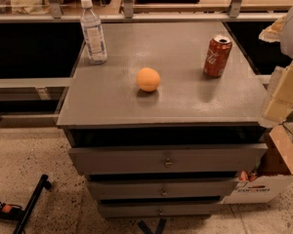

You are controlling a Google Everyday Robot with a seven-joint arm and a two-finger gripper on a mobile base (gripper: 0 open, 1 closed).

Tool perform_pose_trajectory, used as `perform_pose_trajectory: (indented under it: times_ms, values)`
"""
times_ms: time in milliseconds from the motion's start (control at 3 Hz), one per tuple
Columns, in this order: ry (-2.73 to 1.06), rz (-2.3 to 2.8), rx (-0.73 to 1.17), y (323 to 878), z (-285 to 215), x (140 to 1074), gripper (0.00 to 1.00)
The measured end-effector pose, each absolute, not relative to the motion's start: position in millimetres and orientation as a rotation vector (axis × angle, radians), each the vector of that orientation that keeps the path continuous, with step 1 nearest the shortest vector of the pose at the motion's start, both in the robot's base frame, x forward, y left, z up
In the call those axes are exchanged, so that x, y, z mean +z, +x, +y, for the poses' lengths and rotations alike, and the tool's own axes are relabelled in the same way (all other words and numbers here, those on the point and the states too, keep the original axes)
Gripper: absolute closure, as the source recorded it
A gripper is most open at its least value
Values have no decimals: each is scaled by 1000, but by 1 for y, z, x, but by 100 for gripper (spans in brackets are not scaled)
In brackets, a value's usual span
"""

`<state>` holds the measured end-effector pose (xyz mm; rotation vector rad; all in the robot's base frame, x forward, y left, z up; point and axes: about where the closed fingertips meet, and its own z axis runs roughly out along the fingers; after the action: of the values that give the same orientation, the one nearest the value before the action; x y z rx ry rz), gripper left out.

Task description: Move orange near blue plastic bottle

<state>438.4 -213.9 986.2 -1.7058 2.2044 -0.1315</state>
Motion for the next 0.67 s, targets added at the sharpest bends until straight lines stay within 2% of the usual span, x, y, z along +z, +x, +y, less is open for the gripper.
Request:
perform_pose_trajectory:
  times_ms: [667]
  values:
    - [-1752,2181,-120,443,-200,981,0]
